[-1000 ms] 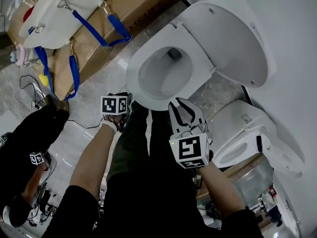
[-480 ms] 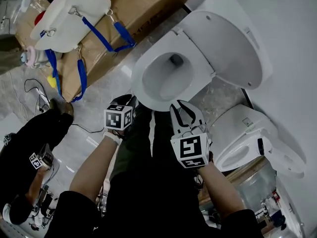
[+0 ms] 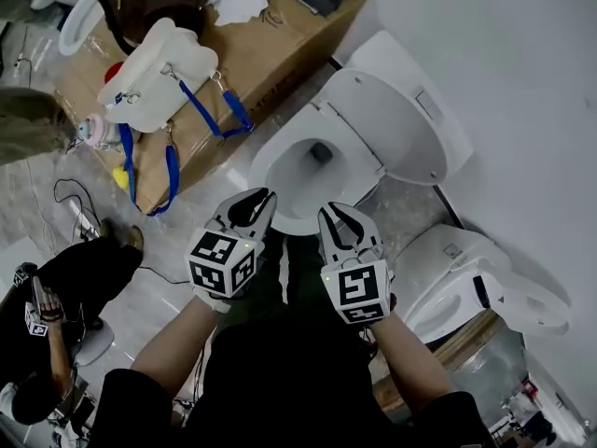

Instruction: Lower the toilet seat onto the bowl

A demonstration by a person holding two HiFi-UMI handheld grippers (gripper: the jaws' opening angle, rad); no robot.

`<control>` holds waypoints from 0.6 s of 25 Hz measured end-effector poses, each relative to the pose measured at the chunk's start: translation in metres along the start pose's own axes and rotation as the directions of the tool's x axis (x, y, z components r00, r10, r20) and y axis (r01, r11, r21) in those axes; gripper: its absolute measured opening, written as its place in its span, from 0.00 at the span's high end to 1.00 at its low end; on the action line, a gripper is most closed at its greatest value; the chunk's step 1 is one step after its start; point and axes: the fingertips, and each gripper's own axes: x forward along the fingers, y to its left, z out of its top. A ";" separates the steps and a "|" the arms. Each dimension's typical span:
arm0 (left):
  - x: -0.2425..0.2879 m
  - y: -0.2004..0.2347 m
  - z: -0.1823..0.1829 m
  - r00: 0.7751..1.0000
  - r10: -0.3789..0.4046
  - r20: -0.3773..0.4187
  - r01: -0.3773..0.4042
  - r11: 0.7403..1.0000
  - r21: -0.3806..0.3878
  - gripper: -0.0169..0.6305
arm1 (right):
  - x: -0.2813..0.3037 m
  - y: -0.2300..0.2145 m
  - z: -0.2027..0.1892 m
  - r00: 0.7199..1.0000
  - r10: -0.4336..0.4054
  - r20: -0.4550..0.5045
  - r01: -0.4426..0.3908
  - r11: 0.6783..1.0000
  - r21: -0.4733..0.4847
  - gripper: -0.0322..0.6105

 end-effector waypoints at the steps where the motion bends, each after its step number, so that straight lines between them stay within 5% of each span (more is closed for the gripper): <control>1: -0.008 -0.013 0.015 0.999 -0.017 0.027 0.016 1.000 0.020 0.88 | -0.007 -0.002 0.009 1.000 -0.008 0.020 0.008 1.000 0.006 0.85; 9: -0.087 -0.112 0.104 0.978 -0.114 0.173 0.068 0.965 0.252 0.88 | -0.088 -0.003 0.097 0.964 -0.011 0.266 0.015 1.000 -0.011 0.89; 15: -0.130 -0.163 0.141 0.942 -0.205 0.267 0.150 0.966 0.212 0.89 | -0.146 -0.003 0.131 0.936 -0.016 0.352 -0.002 0.999 0.051 0.90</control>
